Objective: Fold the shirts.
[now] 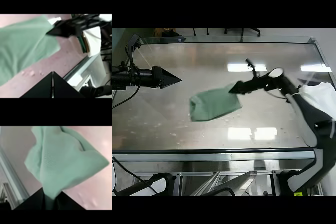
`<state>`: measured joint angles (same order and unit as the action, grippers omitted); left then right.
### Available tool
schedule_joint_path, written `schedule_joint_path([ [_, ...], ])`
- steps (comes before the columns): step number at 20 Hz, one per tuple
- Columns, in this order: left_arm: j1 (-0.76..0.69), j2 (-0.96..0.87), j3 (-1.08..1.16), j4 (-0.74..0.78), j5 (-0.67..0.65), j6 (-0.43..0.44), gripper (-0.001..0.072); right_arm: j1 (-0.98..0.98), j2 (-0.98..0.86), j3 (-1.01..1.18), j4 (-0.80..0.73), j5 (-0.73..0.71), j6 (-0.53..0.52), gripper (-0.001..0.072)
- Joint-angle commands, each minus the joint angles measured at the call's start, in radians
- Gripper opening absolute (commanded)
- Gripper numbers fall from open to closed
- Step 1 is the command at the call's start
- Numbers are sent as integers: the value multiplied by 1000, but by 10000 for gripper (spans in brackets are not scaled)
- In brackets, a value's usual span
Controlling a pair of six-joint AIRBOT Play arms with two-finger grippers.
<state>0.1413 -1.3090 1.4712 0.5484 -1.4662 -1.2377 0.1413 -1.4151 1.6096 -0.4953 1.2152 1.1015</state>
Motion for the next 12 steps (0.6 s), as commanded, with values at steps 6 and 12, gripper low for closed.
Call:
schedule_joint_path([
  [6,1,1,0,1,-40,8,16,-533,270,160,-46,-56,135,24],
  [12,1,1,0,2,-50,16,16,-1001,254,165,-48,-43,284,24],
])
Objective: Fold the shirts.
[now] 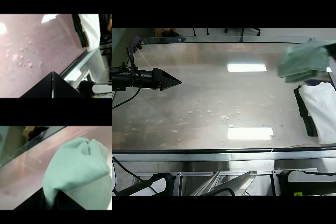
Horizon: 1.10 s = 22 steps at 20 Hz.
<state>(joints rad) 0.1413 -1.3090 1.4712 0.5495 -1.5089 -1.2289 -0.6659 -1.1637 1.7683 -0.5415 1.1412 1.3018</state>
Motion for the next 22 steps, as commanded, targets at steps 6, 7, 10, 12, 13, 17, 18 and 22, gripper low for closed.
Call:
schedule_joint_path([
  [6,1,0,0,1,-8,23,16,-343,26,6,-460,317,395,24],
  [7,1,0,0,1,-8,27,16,-343,27,6,-532,362,431,24],
  [10,1,-5,0,1,-10,35,16,-343,27,-22,-626,451,471,24],
  [12,1,-6,0,6,-9,35,16,-342,27,-84,-681,465,482,25],
  [13,1,-6,0,6,-10,35,16,-342,27,-128,-718,463,482,25],
  [17,1,-6,0,7,-10,35,16,-342,8,-316,-924,401,452,256],
  [18,1,-6,0,7,-10,35,17,-342,-8,-336,-944,397,437,512],
  [22,1,-6,0,6,-9,35,16,-338,-38,-260,-913,391,422,565],
])
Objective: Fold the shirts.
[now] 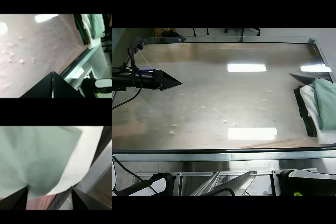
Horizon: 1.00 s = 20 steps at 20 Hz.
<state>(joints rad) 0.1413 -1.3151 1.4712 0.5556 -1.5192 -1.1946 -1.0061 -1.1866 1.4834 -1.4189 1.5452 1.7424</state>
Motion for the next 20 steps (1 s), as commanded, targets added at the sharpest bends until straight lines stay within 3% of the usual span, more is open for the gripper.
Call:
schedule_joint_path([
  [1,1,0,0,0,2,1,16,6,-15,91,-35,-16,-19,562],
  [3,1,0,0,-8,3,1,16,27,-15,254,-19,-29,-18,555],
  [4,2,2,1,-10,3,0,17,41,-14,332,31,-43,-18,505],
  [5,2,4,10,-10,-2,-1,16,58,-13,390,105,-62,-18,366],
  [6,2,3,31,-9,-13,-13,16,83,-9,430,186,-87,-15,316],
  [7,2,3,62,-10,-26,-28,16,121,-1,447,264,-126,-13,312],
  [8,2,5,97,-10,-44,-40,17,170,9,447,330,-138,-10,121],
  [9,2,14,123,-9,-61,-45,16,229,13,446,362,-126,-10,25],
  [11,-7,82,79,-6,-39,-50,16,384,21,427,366,-50,-59,25],
  [14,-57,266,-179,4,23,-52,16,648,116,238,365,-17,-144,23],
  [20,-218,663,-827,66,223,-52,16,1080,513,-587,369,-293,-225,25],
])
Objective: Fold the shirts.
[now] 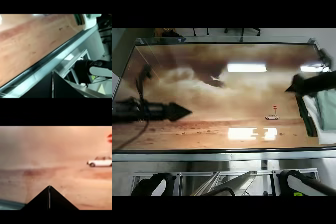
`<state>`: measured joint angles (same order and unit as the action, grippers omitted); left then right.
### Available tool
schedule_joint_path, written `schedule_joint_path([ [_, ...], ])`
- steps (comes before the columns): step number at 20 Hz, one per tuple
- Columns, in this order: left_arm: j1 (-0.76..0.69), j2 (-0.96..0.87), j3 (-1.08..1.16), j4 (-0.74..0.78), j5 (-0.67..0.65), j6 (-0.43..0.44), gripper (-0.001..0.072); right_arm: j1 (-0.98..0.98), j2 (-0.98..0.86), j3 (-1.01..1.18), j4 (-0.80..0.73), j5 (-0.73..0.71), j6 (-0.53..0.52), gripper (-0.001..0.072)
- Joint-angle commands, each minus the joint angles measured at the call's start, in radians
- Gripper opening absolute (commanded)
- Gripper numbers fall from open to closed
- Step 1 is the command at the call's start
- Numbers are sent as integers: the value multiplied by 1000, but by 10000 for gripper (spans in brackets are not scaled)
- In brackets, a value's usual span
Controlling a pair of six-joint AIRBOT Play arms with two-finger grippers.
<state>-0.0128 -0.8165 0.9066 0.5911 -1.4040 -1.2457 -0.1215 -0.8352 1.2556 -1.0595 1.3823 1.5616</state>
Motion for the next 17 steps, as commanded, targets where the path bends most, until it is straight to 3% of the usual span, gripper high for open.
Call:
schedule_joint_path([
  [1,-77,206,-330,30,120,-2,16,246,200,-467,10,-157,-48,26],
  [6,-84,318,-435,42,127,-35,16,299,225,-567,29,-216,-53,25],
  [17,-84,379,-435,45,129,-38,16,299,224,-567,36,-163,-40,25],
])
